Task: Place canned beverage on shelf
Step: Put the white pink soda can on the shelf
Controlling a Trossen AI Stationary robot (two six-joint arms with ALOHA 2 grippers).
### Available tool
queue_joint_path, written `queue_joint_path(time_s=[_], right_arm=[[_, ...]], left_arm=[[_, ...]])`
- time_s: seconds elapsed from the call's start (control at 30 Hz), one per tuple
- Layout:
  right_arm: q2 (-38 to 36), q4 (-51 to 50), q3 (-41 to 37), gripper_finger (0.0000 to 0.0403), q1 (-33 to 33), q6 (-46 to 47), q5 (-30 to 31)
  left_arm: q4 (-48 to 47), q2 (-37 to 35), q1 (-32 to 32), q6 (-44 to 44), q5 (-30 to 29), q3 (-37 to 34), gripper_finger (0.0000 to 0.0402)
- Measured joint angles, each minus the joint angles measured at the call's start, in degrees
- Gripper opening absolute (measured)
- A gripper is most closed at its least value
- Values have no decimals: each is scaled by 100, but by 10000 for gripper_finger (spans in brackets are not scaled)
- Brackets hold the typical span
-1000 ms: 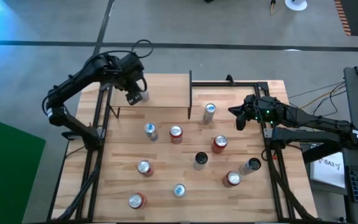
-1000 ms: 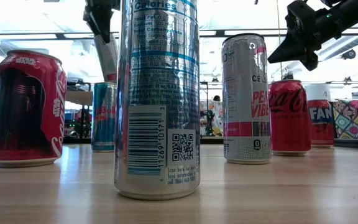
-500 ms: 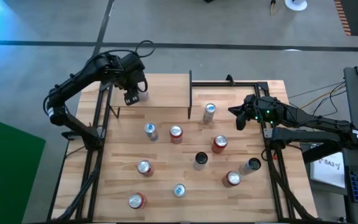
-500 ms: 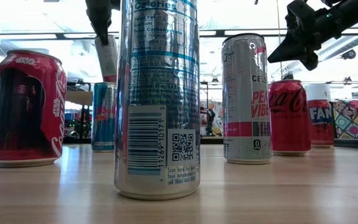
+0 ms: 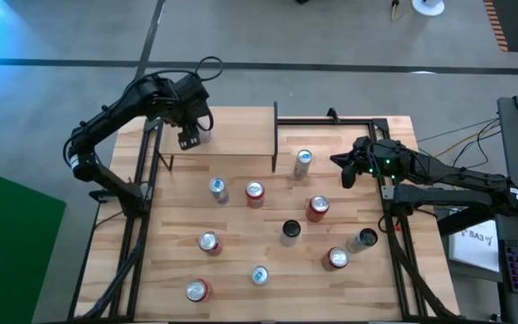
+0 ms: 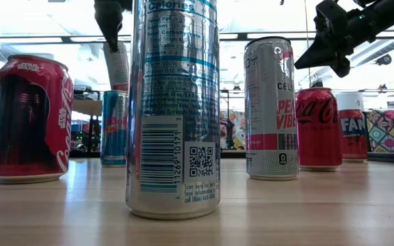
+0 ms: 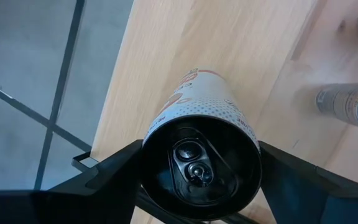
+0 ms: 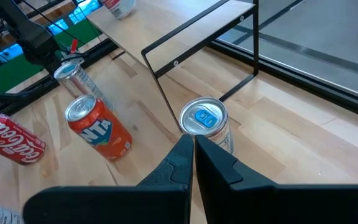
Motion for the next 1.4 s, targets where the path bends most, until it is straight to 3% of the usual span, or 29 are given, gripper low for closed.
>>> queue_joint_path(time_s=[0.27,0.7,1.1,1.4], right_arm=[[-1,0,0,9,2,-13,1],[0,2,0,9,2,-18,7],[0,0,-4,9,2,-42,4],[0,0,-7,9,2,-42,2]], left_arm=[[-13,14,7,-31,39,103,275],[-3,291,42,-5,359,1726,265],[-14,533,66,34,471,1502,254],[0,375,508,-269,994,1502,253]])
